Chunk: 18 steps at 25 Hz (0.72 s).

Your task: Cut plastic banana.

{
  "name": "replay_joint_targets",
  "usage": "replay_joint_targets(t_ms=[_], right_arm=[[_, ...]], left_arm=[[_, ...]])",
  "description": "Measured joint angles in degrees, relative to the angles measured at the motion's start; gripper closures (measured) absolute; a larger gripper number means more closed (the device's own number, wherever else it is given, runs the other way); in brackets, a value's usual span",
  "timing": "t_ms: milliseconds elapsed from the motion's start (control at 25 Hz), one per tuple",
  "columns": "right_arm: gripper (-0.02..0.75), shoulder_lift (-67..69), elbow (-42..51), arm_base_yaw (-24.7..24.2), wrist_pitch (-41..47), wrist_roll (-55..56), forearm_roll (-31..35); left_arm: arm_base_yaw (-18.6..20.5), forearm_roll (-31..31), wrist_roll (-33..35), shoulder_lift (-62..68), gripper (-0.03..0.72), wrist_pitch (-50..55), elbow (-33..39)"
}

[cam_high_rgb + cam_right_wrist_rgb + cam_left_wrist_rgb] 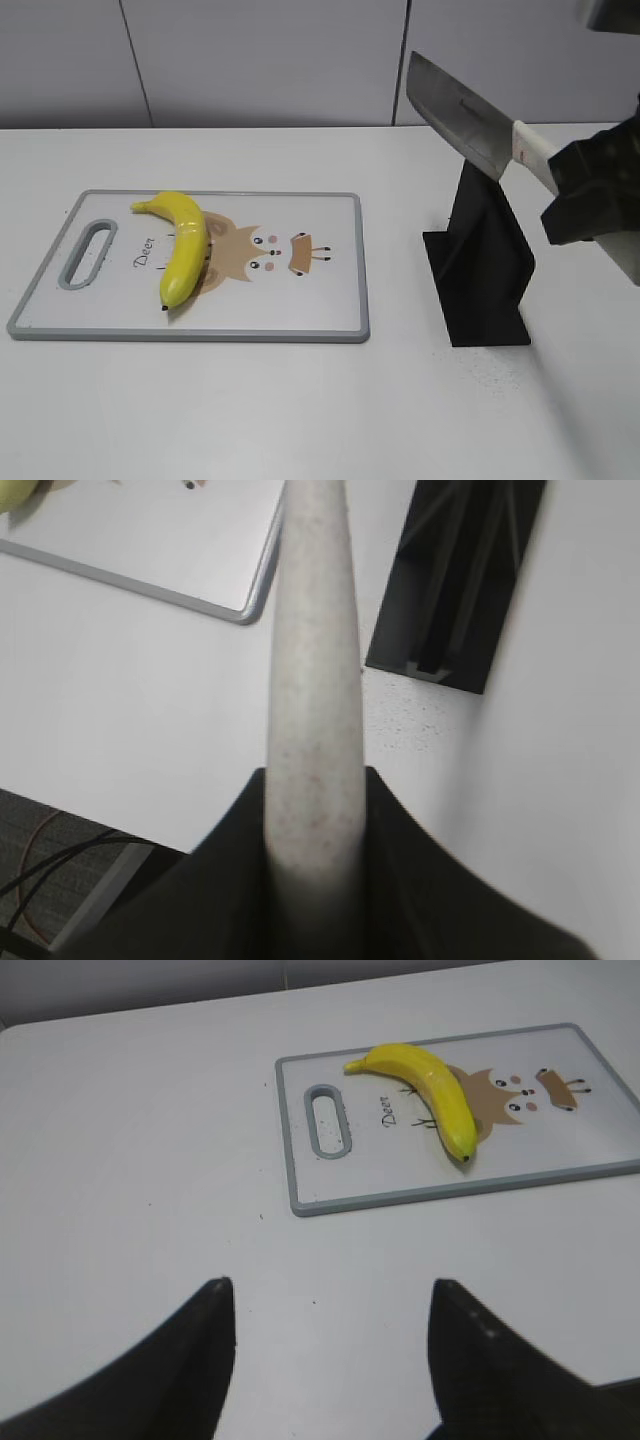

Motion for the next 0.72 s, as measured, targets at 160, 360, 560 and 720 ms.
replay_joint_targets(t_ms=[160,360,560,720], right_arm=[[0.557,-2.1,2.3,0.0,-0.9,4.2,-3.2],[0.557,-3.0,3.7,0.0,-1.8,6.5,-3.7],[0.557,-3.0,4.4,0.0,-2.1,8.7,-4.7],[0.557,-3.0,4.4,0.0,-2.9,12.4,-9.5]], left_arm=[[0.0,-1.1,-0.1,-0.1,0.103,-0.3,2.2],[0.0,-2.6,-0.1,-0.3,0.103,-5.6,4.5],[0.0,-2.3,-0.1,-0.4,0.103,-10.0,6.7],[0.0,-1.8,0.0,-0.4,0.103,-10.5,7.0]])
